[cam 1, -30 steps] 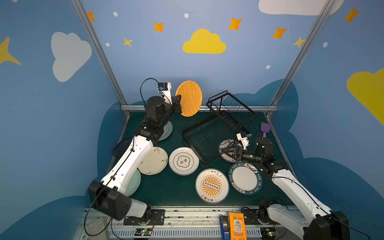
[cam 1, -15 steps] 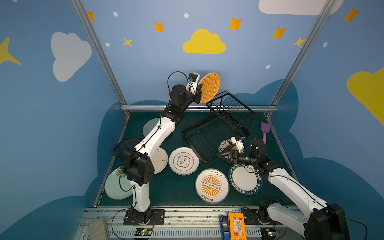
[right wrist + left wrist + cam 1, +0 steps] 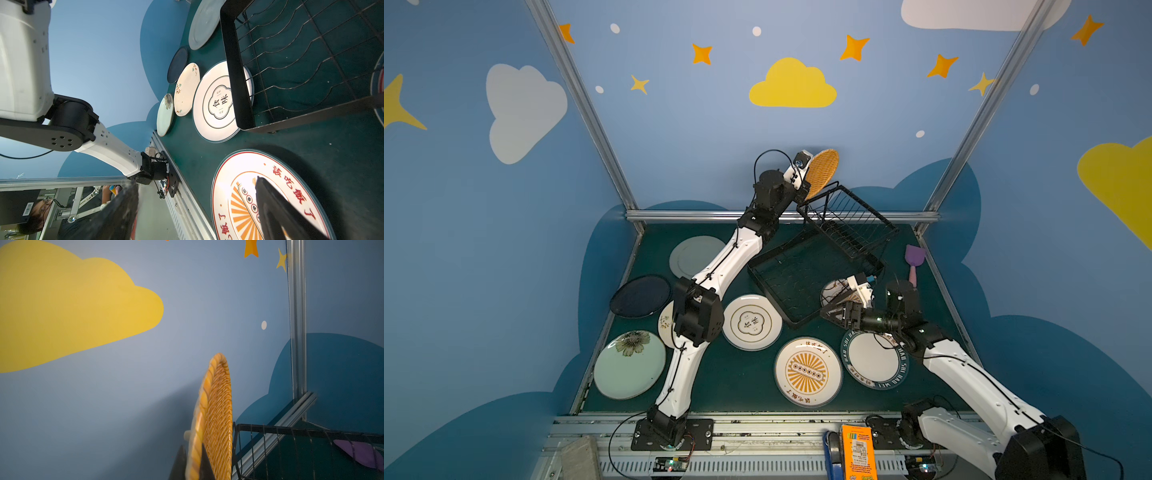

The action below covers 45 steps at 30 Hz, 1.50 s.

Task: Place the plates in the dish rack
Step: 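Move the tray with the left gripper over the far end of the dish rack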

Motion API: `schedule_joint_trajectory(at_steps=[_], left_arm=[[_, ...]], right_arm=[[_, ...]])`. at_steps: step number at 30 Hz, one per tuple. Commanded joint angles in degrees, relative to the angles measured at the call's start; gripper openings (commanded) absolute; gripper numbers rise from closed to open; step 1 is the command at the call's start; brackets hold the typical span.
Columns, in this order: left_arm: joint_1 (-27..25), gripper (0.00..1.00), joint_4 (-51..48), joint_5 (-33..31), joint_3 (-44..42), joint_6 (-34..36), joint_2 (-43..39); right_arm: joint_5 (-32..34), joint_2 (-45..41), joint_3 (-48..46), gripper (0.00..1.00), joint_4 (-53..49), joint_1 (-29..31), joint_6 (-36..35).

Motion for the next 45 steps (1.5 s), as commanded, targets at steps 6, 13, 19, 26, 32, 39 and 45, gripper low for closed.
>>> schedule_joint_trajectory(at_steps=[6, 13, 19, 26, 32, 39, 45], left_arm=[[-0.80, 0.04, 2.65, -0.76, 2.40, 0.91, 0.46], [-1.37, 0.04, 2.69, -2.31, 2.80, 0.90, 2.03], [-2.21, 0.04, 2.49, -3.13, 2.74, 1.20, 2.82], [-2.65, 0.04, 2.80, -4.33, 3.00, 1.91, 4.11], [-3.01, 0.04, 2.84, -5.23, 5.72, 2.35, 5.96], [-3.15, 0.04, 2.32, -4.15, 5.82, 1.82, 6.89], [-3.33, 0.04, 0.92, -1.73, 5.56, 2.19, 7.34]], right_arm=[[2.00, -1.17, -0.20, 0.86, -2.79, 0.33, -1.39], [3.30, -2.11, -0.14, 0.86, -4.39, 0.34, -1.47], [3.91, -2.49, -0.31, 0.88, -5.11, 0.25, -2.54], [3.72, -2.14, -0.24, 0.88, -5.39, 0.22, -2.80], [3.82, -2.20, -0.21, 0.88, -6.06, 0.17, -3.32], [4.43, -2.59, -0.10, 0.88, -7.19, 0.08, -4.38], [4.27, -2.49, -0.40, 0.88, -7.14, -0.15, -4.48]])
